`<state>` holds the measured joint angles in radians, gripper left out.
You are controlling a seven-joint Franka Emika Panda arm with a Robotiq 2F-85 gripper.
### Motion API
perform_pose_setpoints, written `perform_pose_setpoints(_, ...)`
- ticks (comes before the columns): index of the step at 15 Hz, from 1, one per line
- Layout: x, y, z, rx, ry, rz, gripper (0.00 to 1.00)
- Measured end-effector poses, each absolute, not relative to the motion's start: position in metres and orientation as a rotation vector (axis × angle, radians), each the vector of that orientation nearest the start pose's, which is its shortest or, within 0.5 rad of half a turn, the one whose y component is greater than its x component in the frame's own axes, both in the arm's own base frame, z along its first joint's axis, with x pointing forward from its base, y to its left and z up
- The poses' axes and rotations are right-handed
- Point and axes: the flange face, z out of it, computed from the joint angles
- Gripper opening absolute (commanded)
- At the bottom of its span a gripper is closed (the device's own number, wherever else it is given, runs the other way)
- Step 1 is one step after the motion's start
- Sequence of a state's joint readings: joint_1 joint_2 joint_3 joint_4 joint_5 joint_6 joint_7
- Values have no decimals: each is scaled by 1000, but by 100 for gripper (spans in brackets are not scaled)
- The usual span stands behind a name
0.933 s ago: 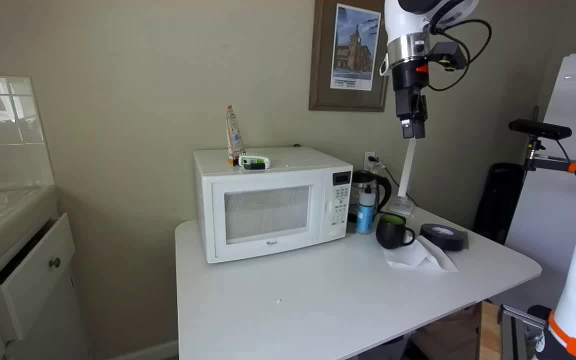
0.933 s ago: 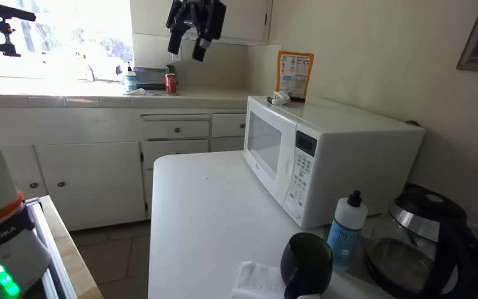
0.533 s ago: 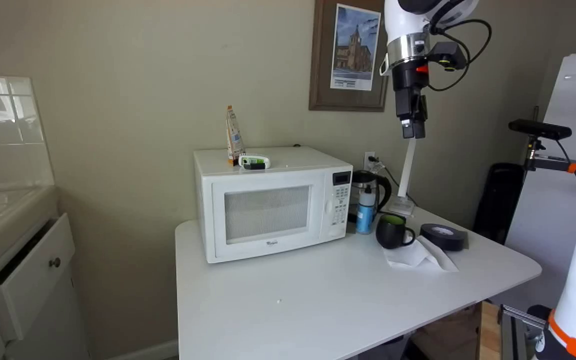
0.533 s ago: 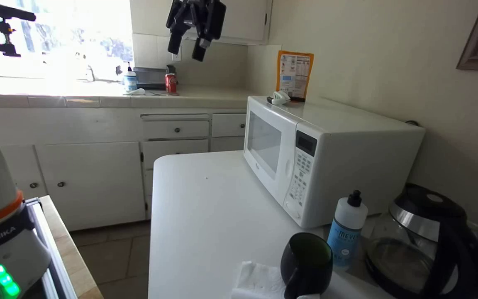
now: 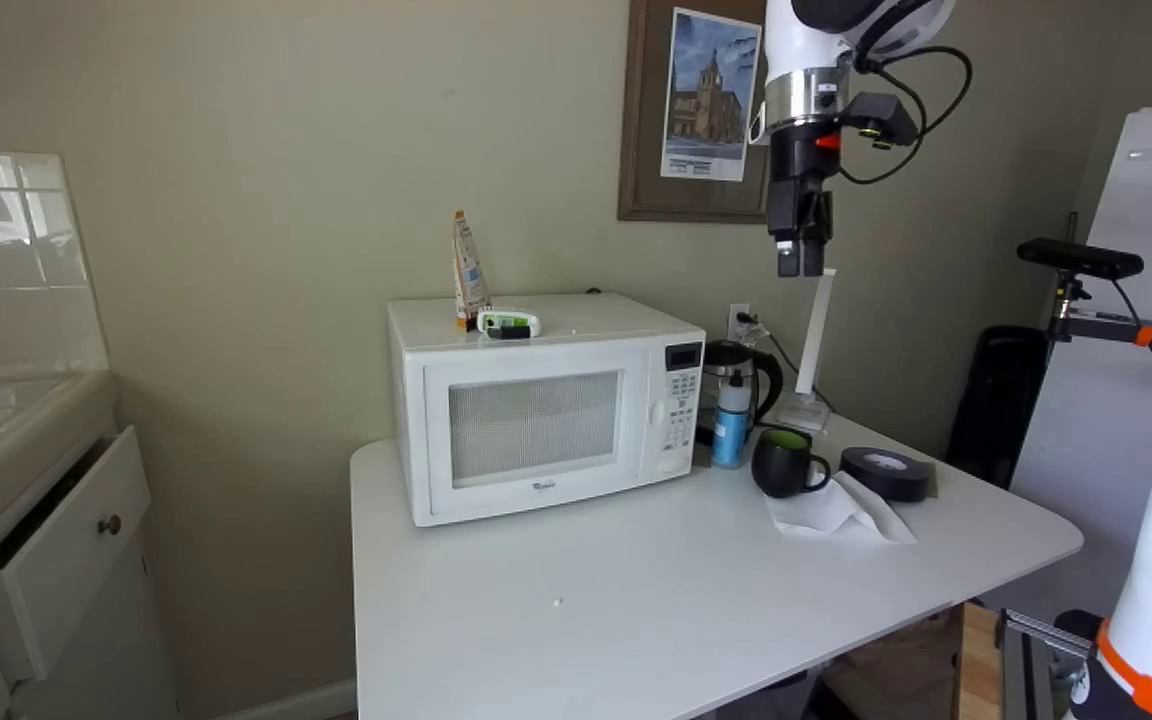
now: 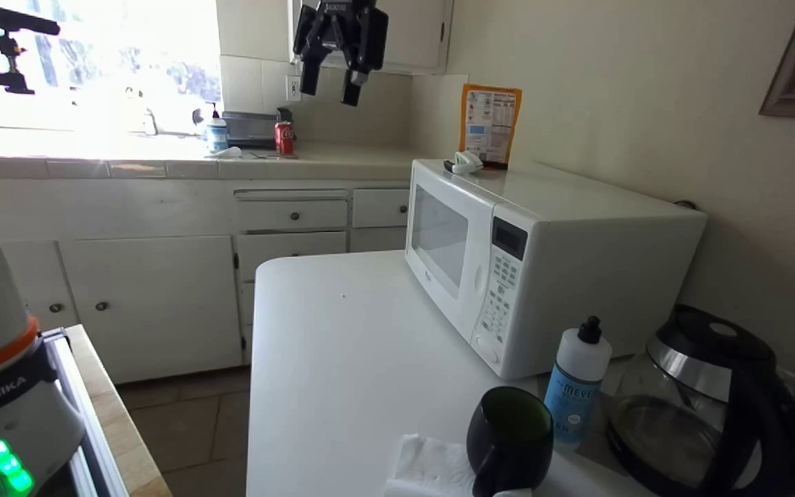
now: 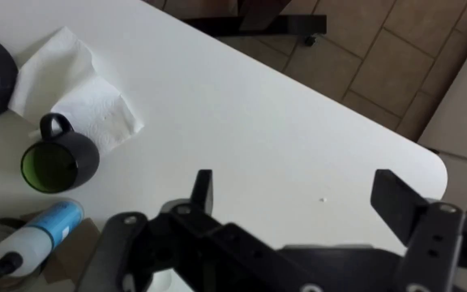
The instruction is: Open the microwave door.
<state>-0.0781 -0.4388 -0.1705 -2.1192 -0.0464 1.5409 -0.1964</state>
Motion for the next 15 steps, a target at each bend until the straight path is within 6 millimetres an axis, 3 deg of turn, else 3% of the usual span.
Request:
perform_pose_setpoints(3, 419, -107, 546, -3056, 117, -34, 100)
perform_pose_setpoints(5, 435, -121, 518, -3046, 224, -134, 100)
perform_pose_setpoints(8, 445, -173, 482, -3035, 457, -245, 100)
perform_pose_setpoints(12, 443, -251, 455, -3000, 790, -397, 100)
perform_pose_setpoints(15, 447, -277, 433, -2968, 961, -448, 100)
